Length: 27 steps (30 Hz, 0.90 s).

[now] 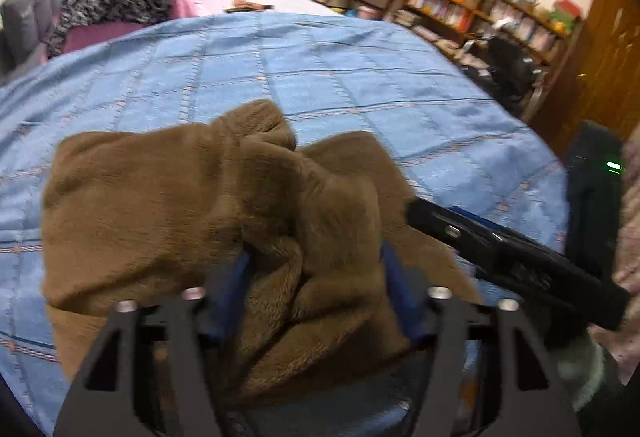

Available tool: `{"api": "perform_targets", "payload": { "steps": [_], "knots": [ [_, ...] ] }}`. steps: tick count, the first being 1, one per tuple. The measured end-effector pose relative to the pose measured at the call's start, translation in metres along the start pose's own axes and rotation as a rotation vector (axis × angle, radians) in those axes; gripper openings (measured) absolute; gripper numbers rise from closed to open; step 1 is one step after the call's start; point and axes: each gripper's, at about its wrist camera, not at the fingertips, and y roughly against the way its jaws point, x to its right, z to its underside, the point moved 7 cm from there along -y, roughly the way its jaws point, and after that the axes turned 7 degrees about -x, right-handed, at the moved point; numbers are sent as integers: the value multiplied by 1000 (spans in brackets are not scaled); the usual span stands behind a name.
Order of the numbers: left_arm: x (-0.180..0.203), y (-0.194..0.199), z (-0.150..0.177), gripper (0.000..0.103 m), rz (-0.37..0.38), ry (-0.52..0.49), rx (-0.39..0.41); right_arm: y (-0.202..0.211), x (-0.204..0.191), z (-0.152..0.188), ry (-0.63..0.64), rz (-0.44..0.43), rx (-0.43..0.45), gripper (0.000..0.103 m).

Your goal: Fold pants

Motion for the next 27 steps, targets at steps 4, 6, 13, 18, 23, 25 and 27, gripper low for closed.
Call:
{"api": "perform_targets", "payload": {
  "steps": [4, 6, 13, 18, 23, 25, 27],
  "knots": [
    [9, 13, 8, 68, 71, -42, 19, 3, -5, -3, -4, -45, 1, 83],
    [7, 19, 10, 68, 95, -28, 26, 3, -12, -5, 0, -75, -6, 83],
    [-37, 40, 9, 68, 49, 94, 71, -3, -44, -13, 29, -167, -37, 83],
    [-64, 51, 12, 68, 14, 152, 94, -10, -70, -19, 60, -197, -48, 82],
    [-80, 51, 14, 68, -51, 158, 86, -28, -89, -19, 119, -181, -96, 52],
    [-82, 50, 15, 68, -58, 160, 82, -38, -91, -12, 127, -169, -139, 33],
    [-86, 48, 14, 68, -86, 158, 75, -38, -92, -7, 133, -158, -139, 30]
  ]
}}
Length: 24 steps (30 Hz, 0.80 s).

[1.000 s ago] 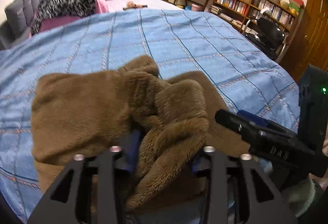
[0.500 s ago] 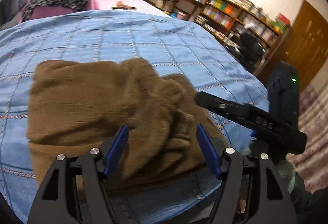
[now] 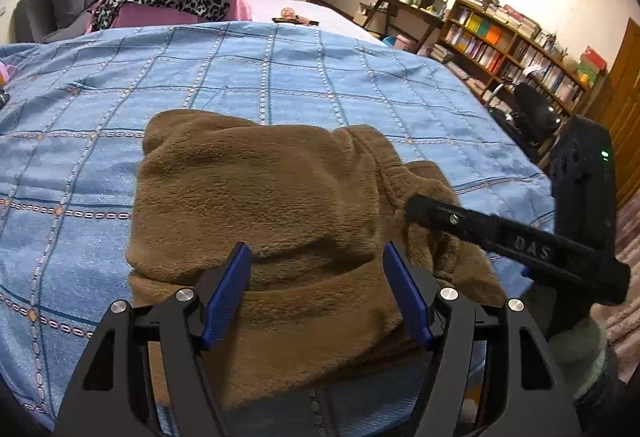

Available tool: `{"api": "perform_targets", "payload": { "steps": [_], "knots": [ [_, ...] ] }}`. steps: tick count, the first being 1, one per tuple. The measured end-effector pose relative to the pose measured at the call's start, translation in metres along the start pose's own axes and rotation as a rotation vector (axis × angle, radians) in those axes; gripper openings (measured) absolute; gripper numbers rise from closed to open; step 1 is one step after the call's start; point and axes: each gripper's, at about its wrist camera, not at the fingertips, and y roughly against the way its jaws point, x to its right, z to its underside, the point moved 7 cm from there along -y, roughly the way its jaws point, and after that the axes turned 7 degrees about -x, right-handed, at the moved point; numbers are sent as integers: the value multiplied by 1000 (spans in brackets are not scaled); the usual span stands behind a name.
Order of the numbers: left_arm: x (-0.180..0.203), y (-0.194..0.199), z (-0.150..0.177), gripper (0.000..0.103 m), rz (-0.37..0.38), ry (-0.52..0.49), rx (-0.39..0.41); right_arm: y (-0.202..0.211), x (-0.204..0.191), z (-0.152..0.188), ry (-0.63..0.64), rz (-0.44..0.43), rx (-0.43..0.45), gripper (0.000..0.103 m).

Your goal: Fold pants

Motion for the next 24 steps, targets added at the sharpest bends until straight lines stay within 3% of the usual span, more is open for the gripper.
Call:
{"api": "perform_targets", "payload": {
  "steps": [6, 8, 14, 15, 16, 18, 24],
  "knots": [
    [-7, -9, 1, 68, -48, -9, -24, 26, -4, 11, 3, 19, 19, 26],
    [-8, -11, 1, 77, -63, -21, -31, 30, -2, 18, -4, 27, 3, 26],
    [-4, -23, 3, 79, -103, -70, -55, 6, 26, 36, -63, 88, -52, 29],
    [-4, -24, 4, 79, -113, -76, -58, 5, 28, 36, -68, 89, -42, 35],
    [-3, -23, 4, 80, -119, -80, -58, 5, 30, 35, -63, 114, -30, 52],
    [-4, -22, 4, 81, -125, -81, -56, 8, 34, 34, -64, 158, -13, 68],
    [-10, -20, 3, 81, -119, -60, -54, -2, 42, 28, -140, 69, -48, 76]
  ]
}}
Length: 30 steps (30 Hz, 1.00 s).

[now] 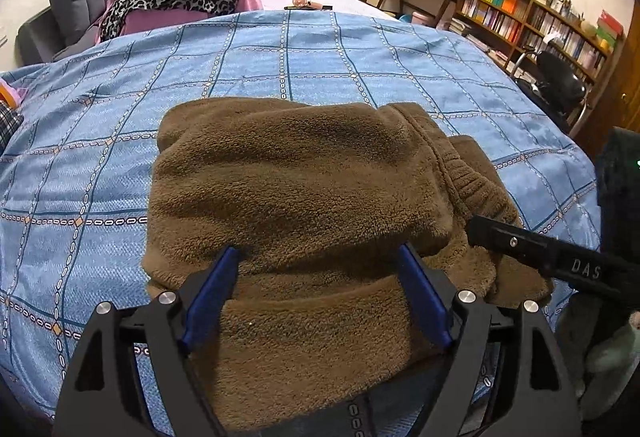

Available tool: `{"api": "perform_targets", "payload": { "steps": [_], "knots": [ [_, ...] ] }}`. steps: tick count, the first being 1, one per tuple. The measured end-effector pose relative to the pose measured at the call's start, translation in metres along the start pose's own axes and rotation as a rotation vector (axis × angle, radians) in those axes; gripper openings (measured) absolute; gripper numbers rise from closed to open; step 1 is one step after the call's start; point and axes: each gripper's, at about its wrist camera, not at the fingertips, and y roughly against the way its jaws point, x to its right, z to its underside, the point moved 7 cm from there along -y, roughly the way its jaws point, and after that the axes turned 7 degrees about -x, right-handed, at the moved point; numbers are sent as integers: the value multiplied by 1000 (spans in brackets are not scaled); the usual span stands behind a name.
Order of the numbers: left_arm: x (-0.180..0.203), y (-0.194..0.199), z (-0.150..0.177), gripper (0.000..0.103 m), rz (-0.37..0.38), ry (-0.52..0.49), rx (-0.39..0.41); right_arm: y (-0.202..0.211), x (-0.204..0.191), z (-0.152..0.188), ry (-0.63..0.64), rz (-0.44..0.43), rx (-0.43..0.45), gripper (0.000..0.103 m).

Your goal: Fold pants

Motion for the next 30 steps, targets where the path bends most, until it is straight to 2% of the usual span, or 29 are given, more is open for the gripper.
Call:
{"api": "perform_targets", "payload": {
  "steps": [4, 8, 11, 13, 16, 21, 23, 24, 27, 30],
  "knots": [
    [-4, 1, 0, 81, 15, 24, 2, -11, -4, -8, -14, -21, -26, 86],
    [-20, 4, -1, 81, 20, 86, 9, -16, -13, -8, 30, 20, -29, 85],
    [-32, 6, 0, 81, 10, 119, 10, -15, -17, -4, 48, 33, -32, 74],
    [-36, 6, 1, 81, 5, 128, 9, -13, -22, -1, 46, 11, -42, 61],
    [-40, 5, 3, 81, -2, 132, 6, -16, -27, 1, 57, -5, -57, 61],
    [-41, 4, 4, 81, 14, 143, -2, -30, -20, -5, -9, -61, -85, 65],
    [-42, 4, 3, 81, 17, 149, -6, -27, -24, -8, -7, -97, -83, 54],
    [-43, 4, 3, 81, 18, 153, -9, -24, -28, -9, 1, -122, -83, 39],
    [-47, 5, 2, 81, 17, 163, -11, -6, -36, -18, 28, -156, -42, 33],
    [-49, 10, -2, 81, 3, 164, -2, 23, -46, -27, 61, -179, 18, 32]
  ]
}}
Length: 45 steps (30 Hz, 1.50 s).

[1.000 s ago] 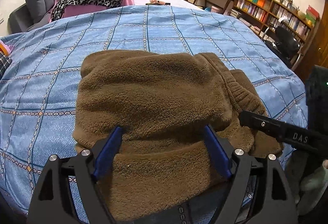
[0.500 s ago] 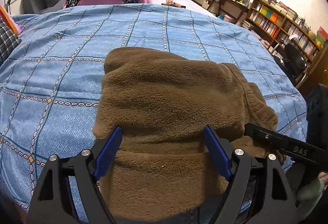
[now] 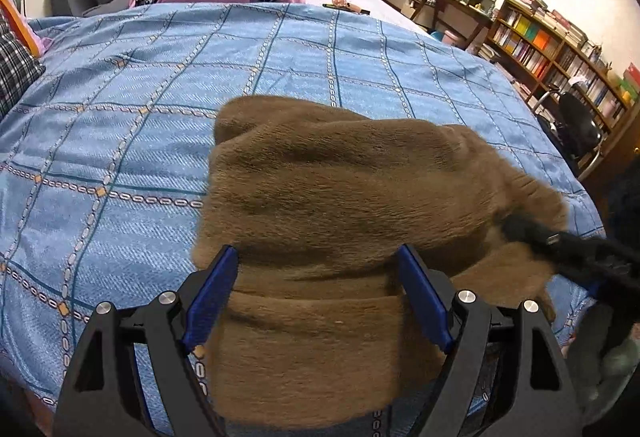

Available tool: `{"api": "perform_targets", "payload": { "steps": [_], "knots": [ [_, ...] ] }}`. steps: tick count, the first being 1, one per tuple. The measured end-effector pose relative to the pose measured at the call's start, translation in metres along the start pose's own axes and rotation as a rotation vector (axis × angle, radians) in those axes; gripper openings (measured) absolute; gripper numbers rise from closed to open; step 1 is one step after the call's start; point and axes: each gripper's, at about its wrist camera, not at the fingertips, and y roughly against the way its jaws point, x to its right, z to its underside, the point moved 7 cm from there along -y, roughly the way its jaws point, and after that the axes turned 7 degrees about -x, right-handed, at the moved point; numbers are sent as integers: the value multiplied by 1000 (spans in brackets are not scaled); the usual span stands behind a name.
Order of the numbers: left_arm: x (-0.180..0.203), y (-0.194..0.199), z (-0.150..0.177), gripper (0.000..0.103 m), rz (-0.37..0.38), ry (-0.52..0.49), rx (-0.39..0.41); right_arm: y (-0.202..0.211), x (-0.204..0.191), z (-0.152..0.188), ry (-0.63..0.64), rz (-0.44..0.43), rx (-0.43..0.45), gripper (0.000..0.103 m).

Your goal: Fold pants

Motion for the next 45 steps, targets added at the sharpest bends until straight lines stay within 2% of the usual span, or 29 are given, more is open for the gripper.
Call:
{"api": "perform_targets", "payload": {
  "steps": [3, 6, 10, 15, 20, 23, 25, 26, 30, 32, 36, 40, 43, 45],
  "knots": [
    [0, 4, -4, 81, -8, -5, 12, 31, -9, -8, 48, 9, 68, 32],
    [3, 6, -8, 81, -4, -15, 16, 52, -5, -10, 43, 23, 108, 32],
    [14, 3, -7, 81, 7, -43, 6, 74, 30, 3, -5, 94, 137, 32],
    [26, -6, -3, 81, 17, -75, -23, 63, 87, 38, -121, 131, 73, 32],
    [30, -17, 8, 81, 4, -102, -62, 48, 104, 55, -144, 115, 67, 32],
    [27, -19, 11, 86, -3, -92, -68, 51, 107, 55, -139, 121, 71, 39],
    [26, -19, 14, 86, -1, -88, -73, 57, 109, 53, -126, 164, 81, 59],
    [25, -18, 16, 86, -1, -83, -71, 63, 110, 52, -124, 185, 94, 62],
    [20, -8, 19, 86, 18, -61, -56, 81, 100, 43, -87, 236, 156, 63],
    [20, -2, 21, 86, 17, -64, -45, 94, 90, 34, -43, 288, 214, 63],
    [21, 4, 23, 86, 18, -79, -41, 95, 63, 14, 33, 269, 250, 63],
    [22, 3, 26, 86, 20, -82, -44, 69, 38, -10, 118, 253, 211, 63],
    [23, 3, 27, 86, 23, -80, -45, 39, 32, -24, 156, 291, 133, 63],
    [23, 2, 29, 86, 24, -78, -50, 22, 39, -31, 180, 365, 93, 63]
  ]
}}
